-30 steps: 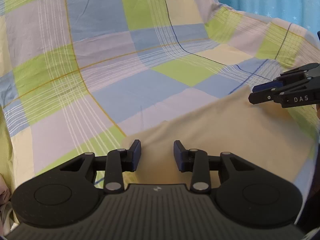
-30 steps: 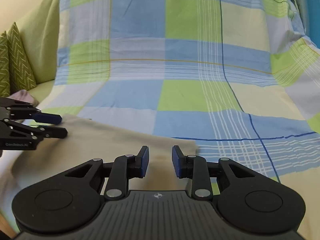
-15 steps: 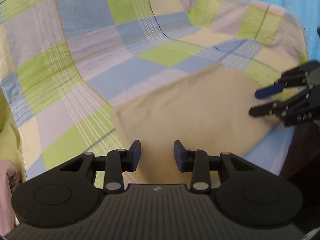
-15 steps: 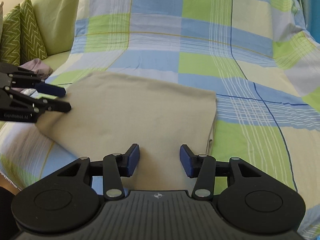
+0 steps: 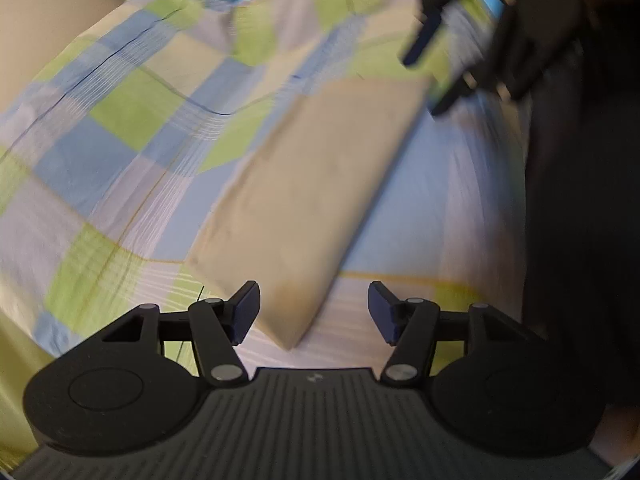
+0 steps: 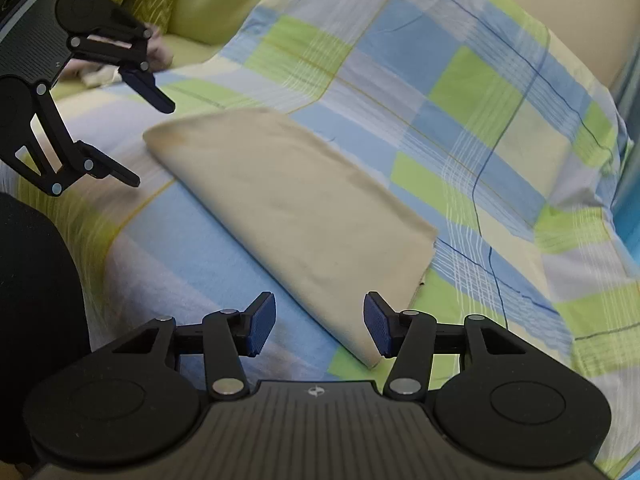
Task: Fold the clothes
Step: 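Grasp one end of the folded shirt with the right gripper while the left gripper grasps the other end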
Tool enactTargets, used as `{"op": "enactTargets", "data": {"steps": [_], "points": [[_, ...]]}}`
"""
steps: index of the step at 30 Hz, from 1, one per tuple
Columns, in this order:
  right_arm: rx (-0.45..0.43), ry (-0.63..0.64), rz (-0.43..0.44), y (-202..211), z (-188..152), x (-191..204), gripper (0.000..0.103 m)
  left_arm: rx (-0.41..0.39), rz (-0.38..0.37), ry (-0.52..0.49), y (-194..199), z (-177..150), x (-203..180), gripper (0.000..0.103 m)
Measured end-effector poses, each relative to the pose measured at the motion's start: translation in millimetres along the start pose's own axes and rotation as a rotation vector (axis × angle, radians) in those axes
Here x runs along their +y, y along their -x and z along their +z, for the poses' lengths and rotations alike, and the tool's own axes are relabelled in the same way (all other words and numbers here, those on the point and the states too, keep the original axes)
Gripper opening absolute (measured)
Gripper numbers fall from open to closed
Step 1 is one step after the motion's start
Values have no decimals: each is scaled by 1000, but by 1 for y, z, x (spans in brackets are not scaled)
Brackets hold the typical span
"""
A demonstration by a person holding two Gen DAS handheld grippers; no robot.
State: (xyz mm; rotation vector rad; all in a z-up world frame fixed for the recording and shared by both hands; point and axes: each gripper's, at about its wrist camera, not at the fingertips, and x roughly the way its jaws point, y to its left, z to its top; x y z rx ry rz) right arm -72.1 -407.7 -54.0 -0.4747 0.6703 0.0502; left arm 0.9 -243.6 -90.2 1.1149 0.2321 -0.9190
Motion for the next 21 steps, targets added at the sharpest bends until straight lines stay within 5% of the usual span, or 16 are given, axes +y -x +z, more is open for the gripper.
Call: {"op": "enactTargets", "data": {"steps": [4,13,18,21], "points": [[-19,64,-20,-8,7,13,52,-3,59,-129,-14,9,-13,57],[-53,102,93,-34,26,26,54,-66,116,-193,-39,13,-6,53],[-64,370,-40,-45,22,52,53,-4,180,-215,-37,-5,3,50],[-4,400,-169,-54,17,49,53,1,191,-233,-39,-3,0,45]]}}
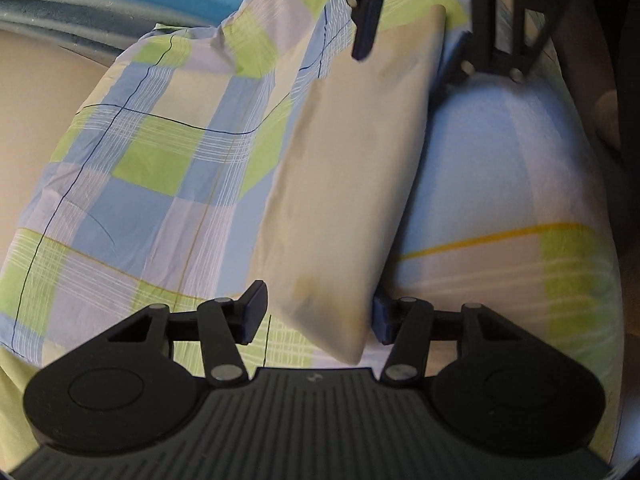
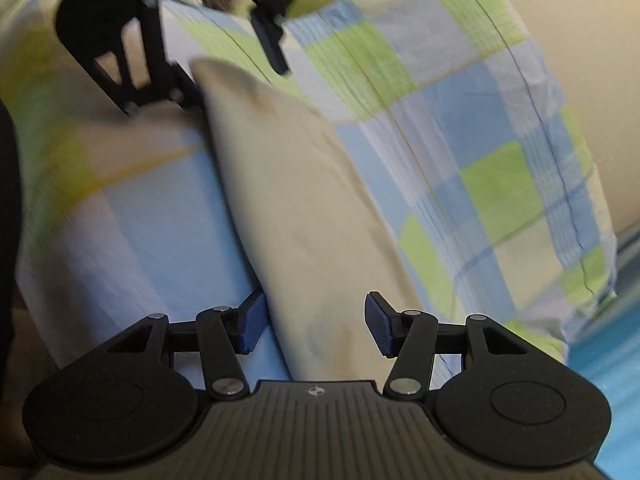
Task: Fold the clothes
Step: 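Grasp one end of the folded shirt with the right gripper while the left gripper grasps the other end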
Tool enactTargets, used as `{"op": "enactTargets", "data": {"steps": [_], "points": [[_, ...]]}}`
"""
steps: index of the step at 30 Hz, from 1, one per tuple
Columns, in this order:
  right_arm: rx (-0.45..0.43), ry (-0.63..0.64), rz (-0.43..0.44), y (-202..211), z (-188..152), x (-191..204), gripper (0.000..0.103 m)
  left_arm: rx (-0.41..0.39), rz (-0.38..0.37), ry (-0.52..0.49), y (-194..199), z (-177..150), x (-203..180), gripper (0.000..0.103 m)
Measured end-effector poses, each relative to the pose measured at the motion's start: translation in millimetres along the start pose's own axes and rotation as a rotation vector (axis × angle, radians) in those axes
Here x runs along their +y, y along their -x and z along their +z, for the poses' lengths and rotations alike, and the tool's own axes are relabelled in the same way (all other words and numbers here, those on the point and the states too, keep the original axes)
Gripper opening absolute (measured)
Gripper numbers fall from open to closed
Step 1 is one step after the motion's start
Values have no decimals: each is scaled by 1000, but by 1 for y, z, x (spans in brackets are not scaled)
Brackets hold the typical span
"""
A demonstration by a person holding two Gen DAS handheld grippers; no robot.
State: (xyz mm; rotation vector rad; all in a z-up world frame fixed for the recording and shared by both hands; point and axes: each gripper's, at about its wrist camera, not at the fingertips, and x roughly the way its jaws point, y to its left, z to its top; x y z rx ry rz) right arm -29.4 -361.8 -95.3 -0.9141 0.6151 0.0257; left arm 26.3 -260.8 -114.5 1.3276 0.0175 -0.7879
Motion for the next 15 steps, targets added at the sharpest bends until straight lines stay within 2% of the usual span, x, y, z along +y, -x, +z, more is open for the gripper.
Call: {"op": "enactTargets", "data": {"steps": [2,4,7,9,11,12,13,15], "points": [[10,7,-13,-3,0,1,53,-3,8,-32,-4,6,-4,41],[-9,73,-30,-6,2,9,48,-6,17,-63,-7,11,-8,38],[-24,115,-34,-16,6,10,46,8,1,-56,-12,12,-6,35],[-19,92,-25,-21,6,0,45,21,-17,-46,-15,11,-3,21],[-15,71,-11,-24,5,-3,44,38,-40,-47,-18,10,-1,13],[-12,68,-5,-24,5,-2,38,37,-44,-50,-18,10,0,11],[-8,63,11,-25,5,-1,26,38,-46,-50,-19,10,0,10],[-2,59,46,-27,7,4,10,42,-51,-47,-19,10,2,10]]}}
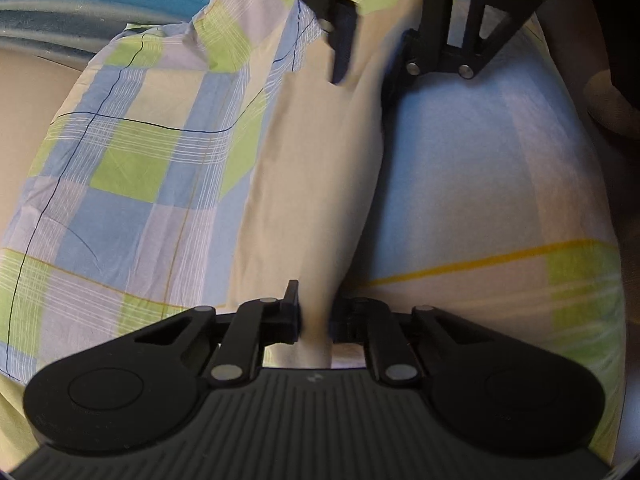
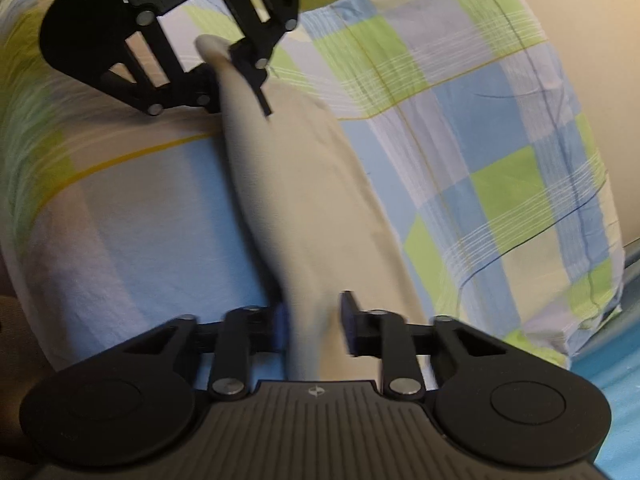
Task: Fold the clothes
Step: 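Grasp one end of the folded shirt with the right gripper while the left gripper grasps the other end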
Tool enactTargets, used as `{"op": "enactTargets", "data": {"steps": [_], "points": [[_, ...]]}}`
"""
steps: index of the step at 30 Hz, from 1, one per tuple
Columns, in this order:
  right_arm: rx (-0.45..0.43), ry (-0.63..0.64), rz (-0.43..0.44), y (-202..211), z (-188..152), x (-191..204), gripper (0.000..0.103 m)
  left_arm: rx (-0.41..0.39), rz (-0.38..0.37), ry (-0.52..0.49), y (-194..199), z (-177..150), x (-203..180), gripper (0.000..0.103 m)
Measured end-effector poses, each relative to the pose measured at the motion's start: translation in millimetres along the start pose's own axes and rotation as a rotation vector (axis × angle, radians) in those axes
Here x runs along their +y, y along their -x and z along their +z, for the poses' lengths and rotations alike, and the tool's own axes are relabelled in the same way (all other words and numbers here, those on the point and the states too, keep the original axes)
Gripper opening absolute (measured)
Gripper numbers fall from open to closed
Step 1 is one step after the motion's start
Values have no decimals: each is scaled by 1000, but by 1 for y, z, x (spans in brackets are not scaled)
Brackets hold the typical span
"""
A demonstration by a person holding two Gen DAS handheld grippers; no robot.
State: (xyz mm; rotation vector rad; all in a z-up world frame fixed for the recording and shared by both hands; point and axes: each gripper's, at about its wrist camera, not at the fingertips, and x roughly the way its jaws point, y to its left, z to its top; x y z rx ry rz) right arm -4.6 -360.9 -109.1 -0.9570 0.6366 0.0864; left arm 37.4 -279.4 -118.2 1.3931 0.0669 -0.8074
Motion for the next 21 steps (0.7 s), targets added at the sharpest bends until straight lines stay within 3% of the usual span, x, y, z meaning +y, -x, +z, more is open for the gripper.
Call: {"op": "enactTargets", "data": {"steps": [4,9,15,21], "points": [[9,-35,23,0,2,1,5,2,-9,-10,6,2,6,8],[-35,-52,-41,33,3,-20,4,-54,52,-37,34,13,26,7],[-23,-75,-154,82,-10,-52,4,-161,129,-70,71,57,46,7],[44,-113,-262,139,-43,-74,4,-295,137,-109,99,113,46,7]]}}
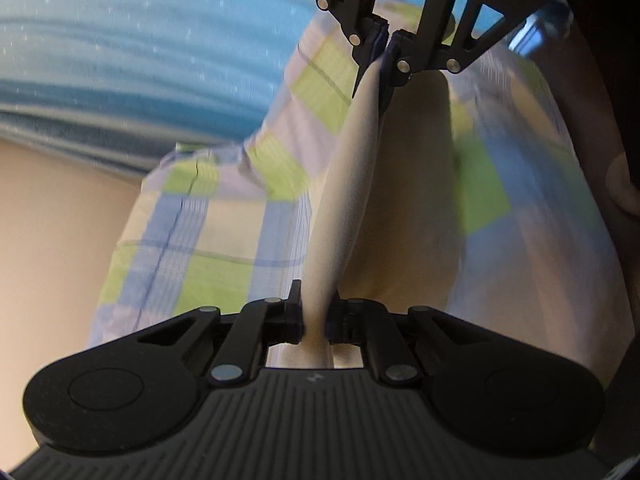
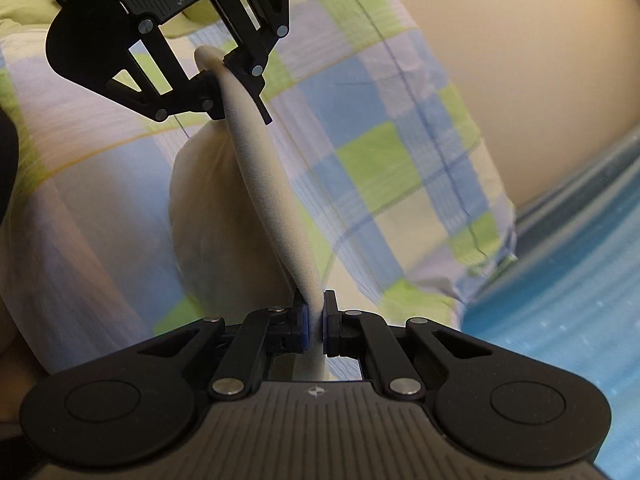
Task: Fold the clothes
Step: 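Grasp one end of the folded shirt with the right gripper while the left gripper grasps the other end, then lift the folded shirt with both grippers and carry it to the chair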
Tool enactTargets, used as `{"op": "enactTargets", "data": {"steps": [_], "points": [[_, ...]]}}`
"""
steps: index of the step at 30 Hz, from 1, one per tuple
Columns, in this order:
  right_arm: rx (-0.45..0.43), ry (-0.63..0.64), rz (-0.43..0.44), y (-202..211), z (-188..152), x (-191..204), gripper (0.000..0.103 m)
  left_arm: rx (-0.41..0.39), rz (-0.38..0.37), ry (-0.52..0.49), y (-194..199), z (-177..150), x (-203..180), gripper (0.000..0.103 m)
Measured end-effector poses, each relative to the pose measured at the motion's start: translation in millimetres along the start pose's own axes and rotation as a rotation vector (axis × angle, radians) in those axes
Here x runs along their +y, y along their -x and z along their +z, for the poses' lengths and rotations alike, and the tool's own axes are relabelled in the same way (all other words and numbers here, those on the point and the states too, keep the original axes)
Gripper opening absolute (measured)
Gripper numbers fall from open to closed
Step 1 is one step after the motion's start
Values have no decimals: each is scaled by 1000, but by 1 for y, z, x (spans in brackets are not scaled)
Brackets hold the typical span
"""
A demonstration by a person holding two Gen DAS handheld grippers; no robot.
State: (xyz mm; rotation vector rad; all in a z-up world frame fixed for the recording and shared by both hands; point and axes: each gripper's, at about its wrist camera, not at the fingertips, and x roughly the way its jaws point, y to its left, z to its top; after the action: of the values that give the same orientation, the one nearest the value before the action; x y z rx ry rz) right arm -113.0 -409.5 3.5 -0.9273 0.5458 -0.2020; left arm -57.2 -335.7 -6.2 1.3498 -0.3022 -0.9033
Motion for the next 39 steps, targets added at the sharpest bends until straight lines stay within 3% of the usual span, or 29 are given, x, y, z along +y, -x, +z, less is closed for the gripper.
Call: {"op": "enactTargets", "data": {"steps": [7,13,18,25,30,34,39], "points": [[112,-60,-125,74,-57,-31,4,-194,1,-53,20,81,0,7],[246,-131,-243,146,-101,-53,4,-408,-28,-98,44,161,-2,7],[404,-193,-346,218,-141,-61,4,-609,-67,-132,63,230,-11,7],[650,-278,-465,320,-190,-55,4,-878,-176,-183,89,331,-42,8],[753,-333,-507,365,-221,-57,4,-973,-239,-204,101,398,-79,8],[797,-356,-500,372,-253,-70,4,-996,-276,-217,95,437,-99,8],[838,-292,-546,367,-303,-115,4,-1017,-227,-219,68,502,-93,8]]}}
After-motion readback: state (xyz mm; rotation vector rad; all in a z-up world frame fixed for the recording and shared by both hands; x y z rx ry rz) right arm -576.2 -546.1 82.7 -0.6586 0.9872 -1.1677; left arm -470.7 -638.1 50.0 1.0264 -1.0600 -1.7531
